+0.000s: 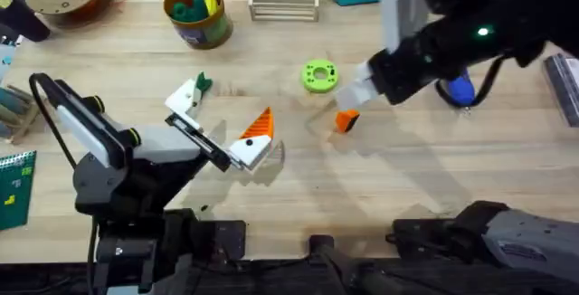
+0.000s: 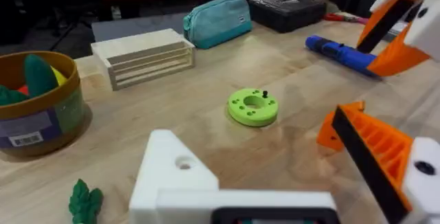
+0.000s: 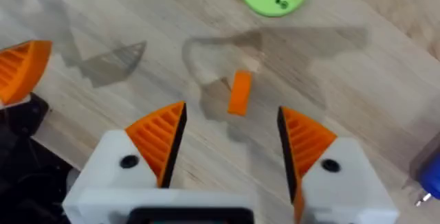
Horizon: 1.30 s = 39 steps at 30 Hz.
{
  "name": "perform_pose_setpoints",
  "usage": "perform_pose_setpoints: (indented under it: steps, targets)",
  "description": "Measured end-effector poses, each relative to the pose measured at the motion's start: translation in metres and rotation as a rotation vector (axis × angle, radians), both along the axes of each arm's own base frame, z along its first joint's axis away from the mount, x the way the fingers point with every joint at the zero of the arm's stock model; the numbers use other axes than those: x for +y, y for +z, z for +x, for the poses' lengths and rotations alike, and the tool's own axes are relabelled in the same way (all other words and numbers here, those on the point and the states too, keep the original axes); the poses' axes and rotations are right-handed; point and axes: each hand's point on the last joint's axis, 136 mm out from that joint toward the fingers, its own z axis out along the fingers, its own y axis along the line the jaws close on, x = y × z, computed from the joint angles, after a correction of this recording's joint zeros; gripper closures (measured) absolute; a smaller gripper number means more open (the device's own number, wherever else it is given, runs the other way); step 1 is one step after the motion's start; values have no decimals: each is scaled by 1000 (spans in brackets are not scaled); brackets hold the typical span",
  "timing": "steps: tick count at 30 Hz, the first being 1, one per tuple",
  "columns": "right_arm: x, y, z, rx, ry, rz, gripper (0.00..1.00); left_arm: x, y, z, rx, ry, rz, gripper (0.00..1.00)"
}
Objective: Pick up the gripper from the table and insert it into the empty holder that is missing its gripper. Then pick up a screw, insert it into the mounting hole, and use the screwdriver to tighten it. Finally, clean up the table by picking up the vegetable and placing it into the bucket.
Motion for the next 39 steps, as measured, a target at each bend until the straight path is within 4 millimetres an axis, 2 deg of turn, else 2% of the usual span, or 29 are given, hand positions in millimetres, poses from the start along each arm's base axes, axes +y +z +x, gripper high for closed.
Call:
perform_pose_setpoints:
  steps: [1, 2, 7, 11, 14, 18, 33, 35, 39]
  targets:
    - [13, -4, -4, 22, 43, -13, 216, 0, 0, 0, 0, 0, 0, 5]
    - [15, -8, -4, 33, 49, -21, 209, 0, 0, 0, 0, 0, -1, 5]
    - [15, -30, -1, 90, 49, -89, 195, 0, 0, 0, 2, 0, -2, 5]
    - [14, -39, 1, 109, 46, -112, 188, 0, 0, 0, 1, 0, -2, 6]
    - [13, -42, 1, 116, 46, -124, 32, 0, 0, 0, 2, 0, -2, 5]
    - [13, -49, 2, 137, 47, -143, 10, 0, 0, 0, 1, 0, -2, 6]
    - [10, -91, -2, 275, 49, -237, 21, 0, 0, 0, 2, 0, -2, 6]
    - [10, -94, -3, 283, 50, -243, 57, 0, 0, 0, 1, 0, -2, 6]
    - [9, -94, -3, 288, 50, -245, 233, 0, 0, 0, 2, 0, -2, 6]
